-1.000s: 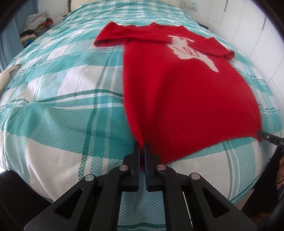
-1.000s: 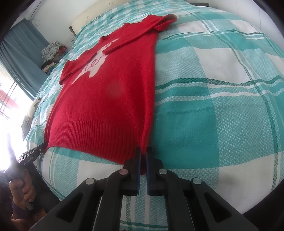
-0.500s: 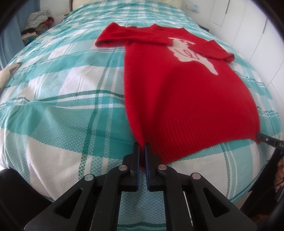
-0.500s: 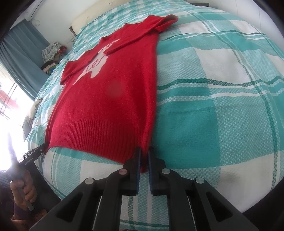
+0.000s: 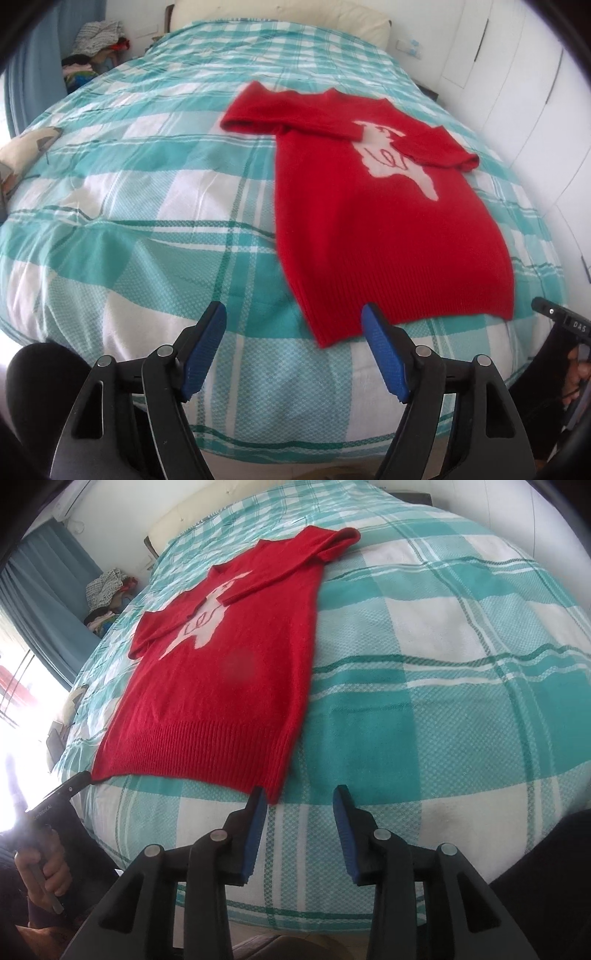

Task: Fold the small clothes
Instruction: 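Open both grippers to release the sweater hem, then grasp the sweater sleeve cuff with the right gripper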

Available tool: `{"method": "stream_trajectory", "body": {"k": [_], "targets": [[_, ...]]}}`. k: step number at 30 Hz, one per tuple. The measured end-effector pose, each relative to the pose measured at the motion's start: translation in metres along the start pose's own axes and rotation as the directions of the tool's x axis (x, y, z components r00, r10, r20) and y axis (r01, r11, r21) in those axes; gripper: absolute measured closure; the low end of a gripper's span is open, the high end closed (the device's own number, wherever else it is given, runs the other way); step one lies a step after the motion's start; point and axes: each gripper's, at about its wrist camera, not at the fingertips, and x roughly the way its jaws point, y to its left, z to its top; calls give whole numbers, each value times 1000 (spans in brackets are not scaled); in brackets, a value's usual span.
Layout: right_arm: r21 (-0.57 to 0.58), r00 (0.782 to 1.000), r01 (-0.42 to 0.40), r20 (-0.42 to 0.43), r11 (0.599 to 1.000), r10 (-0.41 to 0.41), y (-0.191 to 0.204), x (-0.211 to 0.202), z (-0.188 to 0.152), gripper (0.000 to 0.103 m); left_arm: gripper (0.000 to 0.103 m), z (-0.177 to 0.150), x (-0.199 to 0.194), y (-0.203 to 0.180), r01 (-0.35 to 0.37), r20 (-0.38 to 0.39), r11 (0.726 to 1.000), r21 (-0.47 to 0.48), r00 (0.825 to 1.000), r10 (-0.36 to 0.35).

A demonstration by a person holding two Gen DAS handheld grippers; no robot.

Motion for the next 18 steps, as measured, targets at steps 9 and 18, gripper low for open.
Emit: {"method": "stream_trajectory", "body": {"k": [9,18], "targets": [[-362,940,282,288,889,-181,48,-33,114,46,15,45,12,24,-179,216,975,-135,955,205],[-666,996,66,86,743,-11,126,113,199,45,15,36,33,38,-286,206,947,-145,928,311]]}}
